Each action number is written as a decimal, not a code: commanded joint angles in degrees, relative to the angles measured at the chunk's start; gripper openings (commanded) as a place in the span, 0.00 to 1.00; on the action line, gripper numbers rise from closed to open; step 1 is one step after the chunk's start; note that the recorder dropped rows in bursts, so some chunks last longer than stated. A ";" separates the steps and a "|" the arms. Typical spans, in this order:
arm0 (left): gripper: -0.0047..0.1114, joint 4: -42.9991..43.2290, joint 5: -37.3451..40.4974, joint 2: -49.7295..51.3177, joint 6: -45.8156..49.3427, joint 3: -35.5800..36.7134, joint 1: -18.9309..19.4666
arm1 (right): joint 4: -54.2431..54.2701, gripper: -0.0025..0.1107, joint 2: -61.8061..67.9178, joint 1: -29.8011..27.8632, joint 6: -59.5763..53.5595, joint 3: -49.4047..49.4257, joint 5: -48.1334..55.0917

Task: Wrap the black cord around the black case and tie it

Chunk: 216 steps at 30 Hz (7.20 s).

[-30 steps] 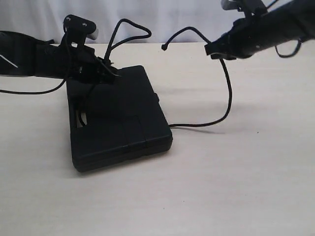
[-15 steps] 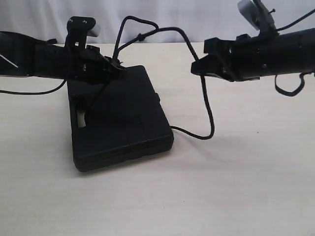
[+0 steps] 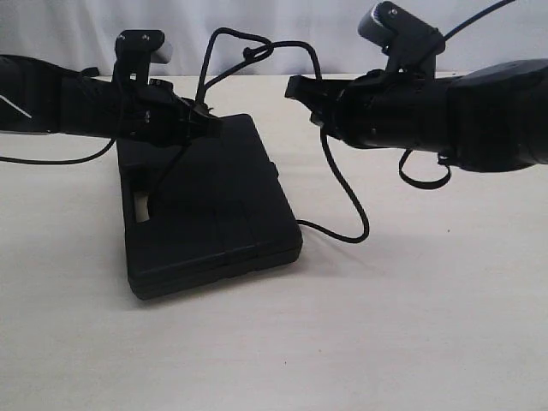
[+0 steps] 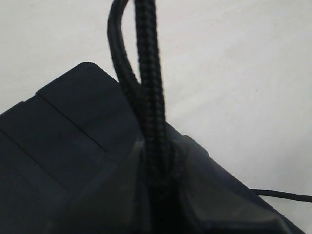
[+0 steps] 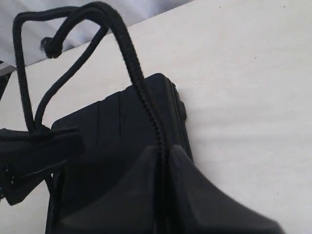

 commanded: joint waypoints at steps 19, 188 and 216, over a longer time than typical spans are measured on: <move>0.58 12.86 0.71 -1.78 9.10 -0.35 -0.86 | 0.38 0.06 13.08 1.35 -6.33 -14.21 12.26; 0.50 67.98 12.39 12.22 -80.38 -11.55 8.46 | -34.13 0.06 6.16 -24.10 -1.52 -16.19 23.25; 0.04 64.78 15.70 6.58 -78.06 -15.71 14.25 | -43.12 0.06 5.04 -50.18 5.69 -4.18 20.43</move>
